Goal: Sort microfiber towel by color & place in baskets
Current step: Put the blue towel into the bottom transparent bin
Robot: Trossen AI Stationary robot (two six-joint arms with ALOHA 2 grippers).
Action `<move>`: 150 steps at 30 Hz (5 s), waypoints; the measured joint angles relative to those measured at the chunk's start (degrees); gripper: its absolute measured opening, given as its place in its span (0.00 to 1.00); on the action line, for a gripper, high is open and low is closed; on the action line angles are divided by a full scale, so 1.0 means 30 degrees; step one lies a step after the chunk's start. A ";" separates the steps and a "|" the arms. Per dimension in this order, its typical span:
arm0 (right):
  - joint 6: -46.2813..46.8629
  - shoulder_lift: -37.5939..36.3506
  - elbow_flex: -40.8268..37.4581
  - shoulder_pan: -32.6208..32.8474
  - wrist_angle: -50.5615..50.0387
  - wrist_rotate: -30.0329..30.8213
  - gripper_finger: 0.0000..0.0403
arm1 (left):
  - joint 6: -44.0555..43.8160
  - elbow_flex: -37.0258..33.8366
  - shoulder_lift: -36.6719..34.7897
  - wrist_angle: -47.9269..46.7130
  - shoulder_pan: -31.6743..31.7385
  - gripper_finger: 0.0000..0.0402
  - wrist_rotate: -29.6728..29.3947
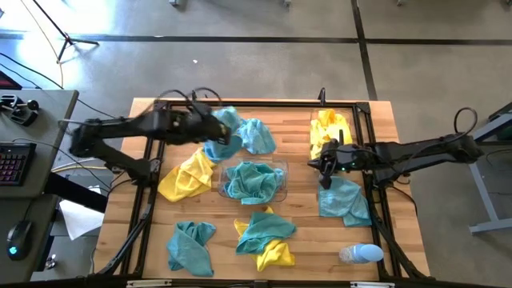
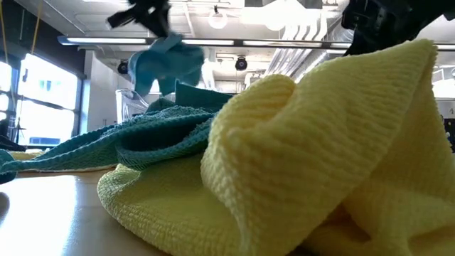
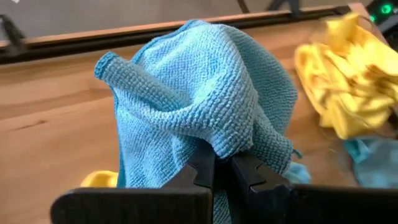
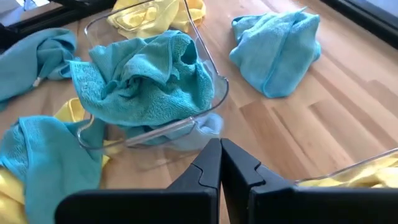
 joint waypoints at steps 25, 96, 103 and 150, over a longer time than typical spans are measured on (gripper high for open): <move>-0.2260 -0.0324 0.0000 0.0007 -0.2060 -0.1233 0.00 | -0.2201 0.9189 1.3088 -0.3050 -0.6434 0.00 -0.1248; -0.1903 -0.0309 -0.0007 0.0011 -0.2103 -0.2361 0.00 | -0.6969 0.7410 1.6660 0.0133 -0.4282 0.40 0.2713; -0.1903 -0.0309 -0.0007 0.0007 -0.2103 -0.2361 0.00 | -0.6994 0.7365 1.6622 0.0214 -0.4282 0.40 0.2965; -0.1695 -0.0309 -0.0007 0.0015 -0.2161 -0.2361 0.00 | -0.9671 0.2950 1.2594 0.2715 -0.3240 0.40 0.3249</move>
